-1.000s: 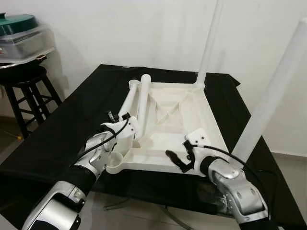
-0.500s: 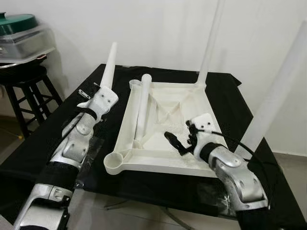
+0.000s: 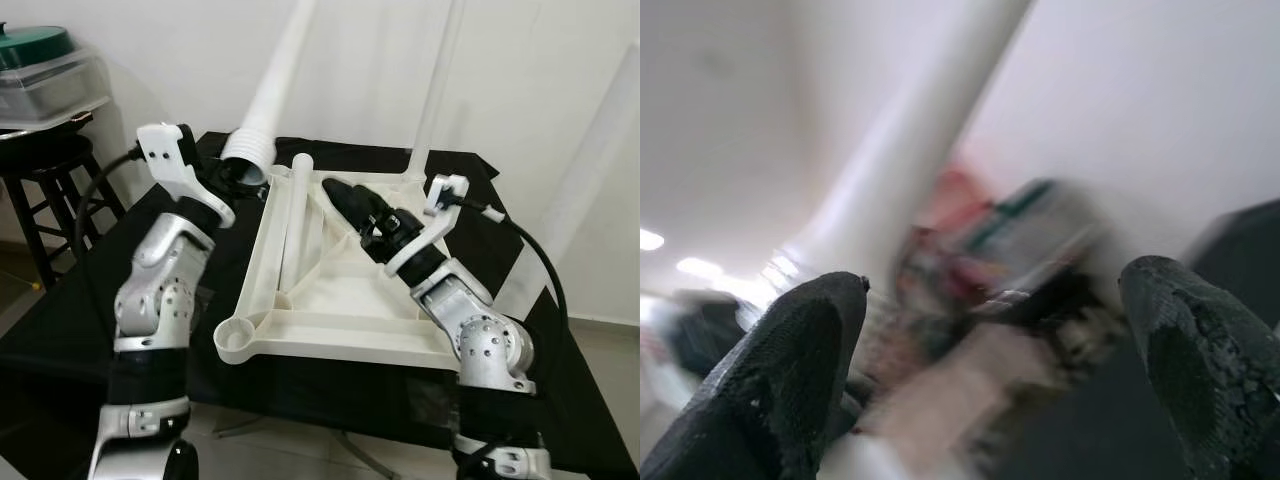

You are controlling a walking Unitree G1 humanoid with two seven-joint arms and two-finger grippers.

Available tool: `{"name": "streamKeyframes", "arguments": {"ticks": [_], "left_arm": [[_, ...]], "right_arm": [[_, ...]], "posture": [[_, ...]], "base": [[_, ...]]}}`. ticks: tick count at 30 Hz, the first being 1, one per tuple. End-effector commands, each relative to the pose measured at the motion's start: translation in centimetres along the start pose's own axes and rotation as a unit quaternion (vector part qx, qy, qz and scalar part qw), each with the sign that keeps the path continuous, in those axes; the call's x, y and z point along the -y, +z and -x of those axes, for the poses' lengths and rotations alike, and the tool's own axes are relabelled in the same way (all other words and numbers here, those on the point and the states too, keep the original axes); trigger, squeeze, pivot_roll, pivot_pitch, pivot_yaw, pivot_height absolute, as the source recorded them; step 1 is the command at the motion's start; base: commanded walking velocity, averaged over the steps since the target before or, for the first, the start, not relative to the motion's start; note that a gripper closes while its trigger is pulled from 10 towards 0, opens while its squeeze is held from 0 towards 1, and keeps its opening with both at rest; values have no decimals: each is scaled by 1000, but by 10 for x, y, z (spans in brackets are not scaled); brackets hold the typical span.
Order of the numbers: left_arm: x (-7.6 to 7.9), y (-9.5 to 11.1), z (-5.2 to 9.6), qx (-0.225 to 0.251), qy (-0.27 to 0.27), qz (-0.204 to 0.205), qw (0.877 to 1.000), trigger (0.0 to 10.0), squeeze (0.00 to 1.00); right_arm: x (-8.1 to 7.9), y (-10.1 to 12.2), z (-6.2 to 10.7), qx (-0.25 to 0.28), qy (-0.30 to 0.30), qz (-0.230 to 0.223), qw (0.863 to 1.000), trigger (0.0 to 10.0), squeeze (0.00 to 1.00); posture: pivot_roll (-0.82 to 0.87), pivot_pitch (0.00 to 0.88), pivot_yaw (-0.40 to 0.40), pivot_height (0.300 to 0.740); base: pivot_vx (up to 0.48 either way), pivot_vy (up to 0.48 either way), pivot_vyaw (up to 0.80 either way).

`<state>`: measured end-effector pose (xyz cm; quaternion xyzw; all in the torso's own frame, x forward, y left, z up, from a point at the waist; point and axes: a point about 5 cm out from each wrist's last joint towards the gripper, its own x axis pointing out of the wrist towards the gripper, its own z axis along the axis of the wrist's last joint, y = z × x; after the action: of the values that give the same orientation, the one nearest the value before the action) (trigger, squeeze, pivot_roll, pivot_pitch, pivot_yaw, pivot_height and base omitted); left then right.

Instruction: Building children table

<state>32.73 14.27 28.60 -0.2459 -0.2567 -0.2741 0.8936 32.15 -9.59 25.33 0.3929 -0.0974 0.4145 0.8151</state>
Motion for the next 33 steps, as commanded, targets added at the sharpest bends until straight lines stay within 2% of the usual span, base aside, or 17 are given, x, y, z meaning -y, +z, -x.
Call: {"name": "streamKeyframes", "arguments": {"ticks": [1,2,4,6,7,9,12,14,17,20,21,22,23,24,27,29,33], "left_arm": [[4,5,6,18,-31,45,998,0,0],[5,3,13,16,-50,77,996,0,0],[5,3,13,16,-50,77,996,0,0],[10,-4,28,4,-96,133,986,0,0],[10,-4,28,4,-96,133,986,0,0],[17,-9,39,-12,-134,175,975,0,0],[20,-11,44,-21,-148,188,971,0,0],[30,-19,56,-44,-175,218,959,0,0],[31,-21,58,-47,-178,227,956,0,0],[36,-25,63,-52,-191,247,949,0,0],[40,-28,67,-59,-204,264,941,0,0],[40,-28,67,-59,-204,264,941,0,0],[43,-31,71,-68,-217,278,933,0,0],[43,-31,71,-68,-217,278,933,0,0],[53,-38,78,-89,-245,305,916,0,0],[53,-38,78,-89,-245,305,916,0,0],[59,-36,81,-92,-263,318,906,0,0]], "right_arm": [[-8,2,-3,12,42,-35,998,10000,0],[-15,2,-3,15,77,-56,995,10000,0],[-15,2,-3,15,77,-56,995,10000,0],[-28,3,-2,18,141,-90,986,10000,0],[-28,3,-2,18,141,-90,986,10000,0],[-34,4,-2,22,171,-114,979,10000,0],[-36,5,-2,23,178,-121,976,10000,0],[-43,3,-4,17,210,-138,968,10000,0],[-44,2,-5,15,214,-141,967,10000,0],[-44,0,-5,12,217,-145,965,10000,0],[-45,-1,-6,9,222,-148,964,10000,0],[-45,-1,-6,9,222,-148,964,10000,0],[-46,-3,-5,3,234,-150,960,10000,0],[-46,-3,-5,3,234,-150,960,10000,0],[-54,-12,-1,-37,269,-130,954,10000,0],[-54,-12,-1,-37,269,-130,954,10000,0],[-55,-17,1,-58,272,-123,953,10000,0]], "posture": [[-3,0,-62,740],[-4,0,-63,740],[-4,0,-63,740],[0,0,-66,740],[0,0,-66,740],[5,0,-70,740],[6,0,-71,740],[9,0,-71,740],[9,0,-71,740],[12,0,-71,740],[13,0,-72,740],[13,0,-72,740],[14,0,-71,740],[14,0,-71,740],[13,0,-70,740],[13,0,-70,740],[11,0,-67,740]], "base": [[0,0,0],[0,0,0],[0,0,0],[0,0,0],[0,0,0],[0,0,0],[0,0,0],[0,0,0],[0,0,0],[0,0,0],[0,0,0],[0,0,0],[0,0,0],[0,0,0],[0,0,0],[0,0,0],[0,0,0]]}}
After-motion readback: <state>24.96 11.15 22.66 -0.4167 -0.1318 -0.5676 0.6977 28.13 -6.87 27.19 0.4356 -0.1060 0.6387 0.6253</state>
